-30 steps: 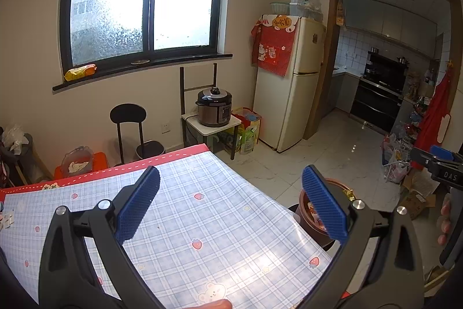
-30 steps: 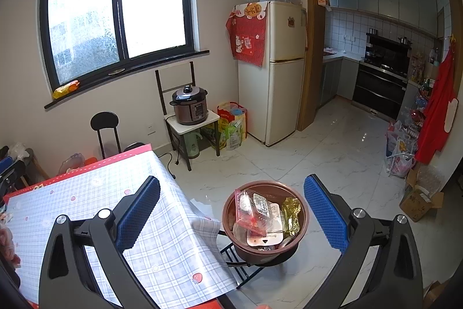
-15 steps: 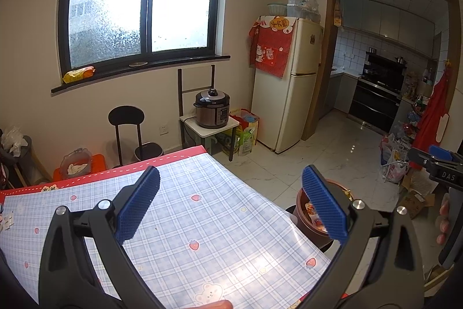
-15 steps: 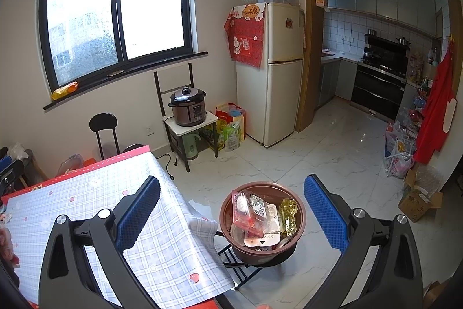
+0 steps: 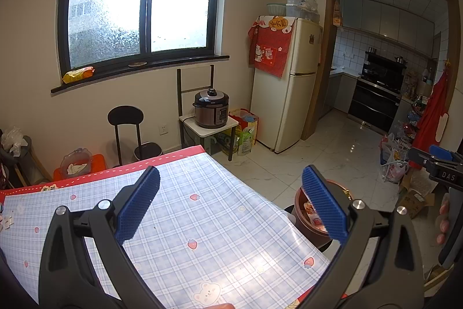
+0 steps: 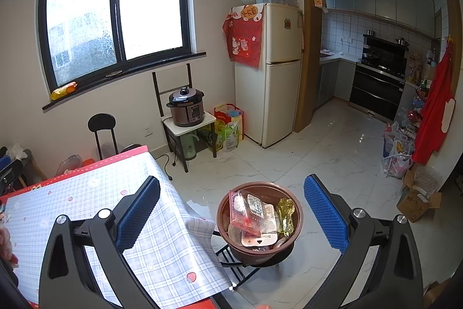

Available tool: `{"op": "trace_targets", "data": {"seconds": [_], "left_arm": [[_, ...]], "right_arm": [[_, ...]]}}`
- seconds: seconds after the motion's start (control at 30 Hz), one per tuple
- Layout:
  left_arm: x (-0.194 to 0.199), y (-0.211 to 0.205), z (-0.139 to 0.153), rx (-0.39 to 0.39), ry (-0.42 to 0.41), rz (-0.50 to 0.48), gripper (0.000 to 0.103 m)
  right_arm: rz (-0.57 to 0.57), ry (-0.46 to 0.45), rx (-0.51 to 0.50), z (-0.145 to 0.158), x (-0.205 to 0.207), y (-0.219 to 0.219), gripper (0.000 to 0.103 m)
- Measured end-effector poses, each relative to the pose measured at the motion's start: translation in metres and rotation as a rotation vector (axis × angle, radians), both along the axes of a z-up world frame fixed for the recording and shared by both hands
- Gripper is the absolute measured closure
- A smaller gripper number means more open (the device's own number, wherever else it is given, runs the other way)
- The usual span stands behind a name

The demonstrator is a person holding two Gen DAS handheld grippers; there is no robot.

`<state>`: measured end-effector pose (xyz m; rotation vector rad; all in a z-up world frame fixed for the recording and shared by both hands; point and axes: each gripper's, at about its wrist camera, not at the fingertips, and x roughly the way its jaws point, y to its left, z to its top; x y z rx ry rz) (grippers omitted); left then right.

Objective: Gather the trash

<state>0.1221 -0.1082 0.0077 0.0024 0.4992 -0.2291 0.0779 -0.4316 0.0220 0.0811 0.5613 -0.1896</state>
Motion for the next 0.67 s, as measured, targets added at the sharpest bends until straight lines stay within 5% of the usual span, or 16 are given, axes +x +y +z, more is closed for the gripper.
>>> {"op": "trace_targets", "data": {"seconds": [0.67], "left_arm": [[0.0, -0.0031, -0.0008, -0.012, -0.001, -0.002, 0.006]], "right_arm": [[-0.013, -0.002, -0.01, 0.0032, -0.0029, -0.0019, 0.005]]}}
